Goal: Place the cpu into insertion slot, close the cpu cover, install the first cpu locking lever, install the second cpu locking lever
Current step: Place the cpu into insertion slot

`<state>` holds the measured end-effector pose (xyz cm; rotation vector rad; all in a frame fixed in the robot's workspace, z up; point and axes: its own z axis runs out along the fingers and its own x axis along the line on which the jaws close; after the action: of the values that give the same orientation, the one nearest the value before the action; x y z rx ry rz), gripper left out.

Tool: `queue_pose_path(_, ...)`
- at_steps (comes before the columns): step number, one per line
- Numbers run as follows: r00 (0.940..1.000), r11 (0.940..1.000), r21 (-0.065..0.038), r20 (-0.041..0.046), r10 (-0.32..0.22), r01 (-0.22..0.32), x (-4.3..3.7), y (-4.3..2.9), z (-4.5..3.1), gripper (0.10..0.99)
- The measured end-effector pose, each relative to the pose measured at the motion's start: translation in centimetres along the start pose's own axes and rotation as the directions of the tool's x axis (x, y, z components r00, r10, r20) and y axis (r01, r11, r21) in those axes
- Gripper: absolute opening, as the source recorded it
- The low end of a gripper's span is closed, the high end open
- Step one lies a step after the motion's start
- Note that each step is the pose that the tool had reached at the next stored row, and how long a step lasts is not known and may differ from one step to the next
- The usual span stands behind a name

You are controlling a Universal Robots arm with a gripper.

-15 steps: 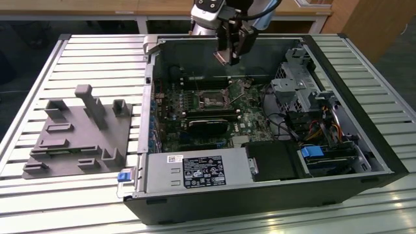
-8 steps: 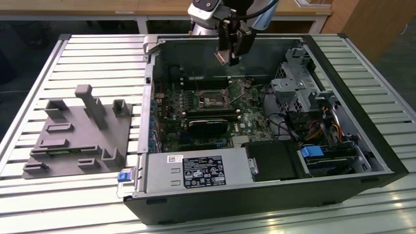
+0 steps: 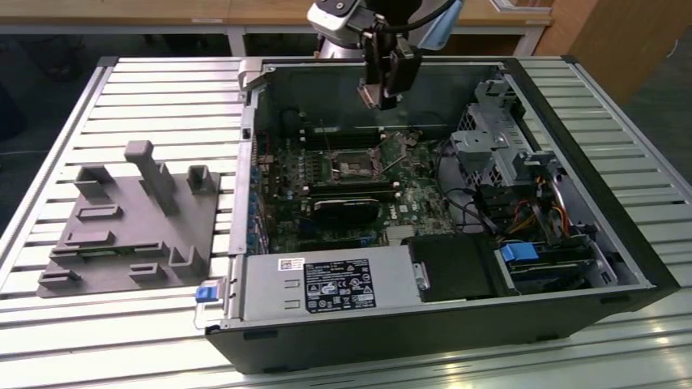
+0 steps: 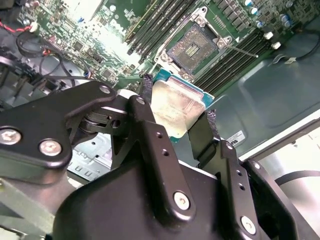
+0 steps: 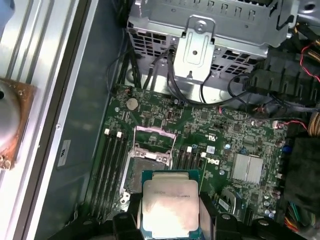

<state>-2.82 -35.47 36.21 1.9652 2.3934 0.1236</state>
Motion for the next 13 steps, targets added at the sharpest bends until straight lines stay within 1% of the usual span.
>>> queue_pose_path(8,1.0000,1.0000,0.000,0.0013,0.009,-0.009,-0.01,-0.06,0.64,0.541)
queue_pose_path(10,0.9996,0.9996,0.000,0.0032,0.027,-0.027,-0.01,-0.07,0.76,0.541)
queue_pose_path(13,0.9971,0.9972,-0.001,0.0082,0.075,-0.075,-0.02,-0.10,1.03,0.541)
